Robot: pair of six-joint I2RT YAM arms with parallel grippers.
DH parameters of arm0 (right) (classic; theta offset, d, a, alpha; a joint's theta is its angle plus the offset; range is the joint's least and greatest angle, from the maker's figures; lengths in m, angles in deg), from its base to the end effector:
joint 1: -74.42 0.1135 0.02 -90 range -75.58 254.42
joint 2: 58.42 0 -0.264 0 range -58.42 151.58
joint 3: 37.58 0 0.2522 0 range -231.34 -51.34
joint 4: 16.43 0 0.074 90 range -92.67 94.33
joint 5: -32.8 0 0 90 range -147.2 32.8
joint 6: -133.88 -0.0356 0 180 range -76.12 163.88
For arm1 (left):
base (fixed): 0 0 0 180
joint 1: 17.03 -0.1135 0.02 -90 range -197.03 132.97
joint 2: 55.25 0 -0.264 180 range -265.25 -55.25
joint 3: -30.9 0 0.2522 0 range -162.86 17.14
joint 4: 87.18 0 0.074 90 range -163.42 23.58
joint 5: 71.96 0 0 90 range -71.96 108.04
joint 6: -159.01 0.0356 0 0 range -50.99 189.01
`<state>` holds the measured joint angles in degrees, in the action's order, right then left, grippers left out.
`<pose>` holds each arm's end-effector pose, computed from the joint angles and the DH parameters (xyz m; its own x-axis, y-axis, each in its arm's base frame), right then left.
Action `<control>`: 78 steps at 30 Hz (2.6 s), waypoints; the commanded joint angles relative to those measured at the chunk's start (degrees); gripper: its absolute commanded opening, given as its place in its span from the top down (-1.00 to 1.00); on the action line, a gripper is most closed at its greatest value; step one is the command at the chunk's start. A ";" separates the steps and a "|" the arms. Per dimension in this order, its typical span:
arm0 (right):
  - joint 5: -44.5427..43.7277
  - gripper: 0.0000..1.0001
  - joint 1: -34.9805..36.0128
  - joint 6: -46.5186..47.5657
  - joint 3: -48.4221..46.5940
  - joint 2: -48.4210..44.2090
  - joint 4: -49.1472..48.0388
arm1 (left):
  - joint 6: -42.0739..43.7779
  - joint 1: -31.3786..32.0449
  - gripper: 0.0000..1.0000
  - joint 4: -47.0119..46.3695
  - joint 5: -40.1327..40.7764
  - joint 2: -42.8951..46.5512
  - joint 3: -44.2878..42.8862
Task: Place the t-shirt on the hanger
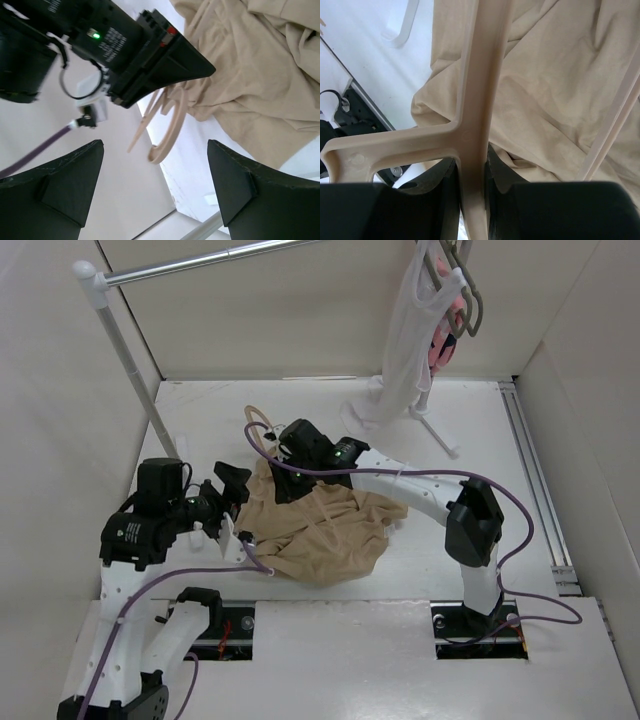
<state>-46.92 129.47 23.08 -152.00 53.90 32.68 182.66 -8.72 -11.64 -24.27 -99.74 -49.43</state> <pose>0.2507 0.3697 0.2872 -0.7029 -0.3957 -0.5911 -0.6703 0.6466 0.3642 0.1087 -0.0401 0.3821 0.8209 0.5647 -0.0852 0.3305 -0.3481 0.8773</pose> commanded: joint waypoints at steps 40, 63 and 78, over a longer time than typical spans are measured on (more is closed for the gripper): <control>-4.13 -0.77 3.22 27.04 26.31 -25.66 -25.77 | -1.23 0.38 1.00 -8.25 0.56 -5.95 2.67; -14.85 0.32 3.22 22.82 13.30 -8.86 -26.30 | -9.41 0.38 1.00 -6.06 -6.03 -7.01 -1.73; -13.11 1.00 -0.99 14.22 20.23 -16.59 -25.07 | -33.00 0.38 -0.86 -27.08 -13.41 -1.05 3.72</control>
<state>-61.08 132.00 42.23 -133.66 42.09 8.68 161.68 -8.50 -27.70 -31.52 -104.05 -47.59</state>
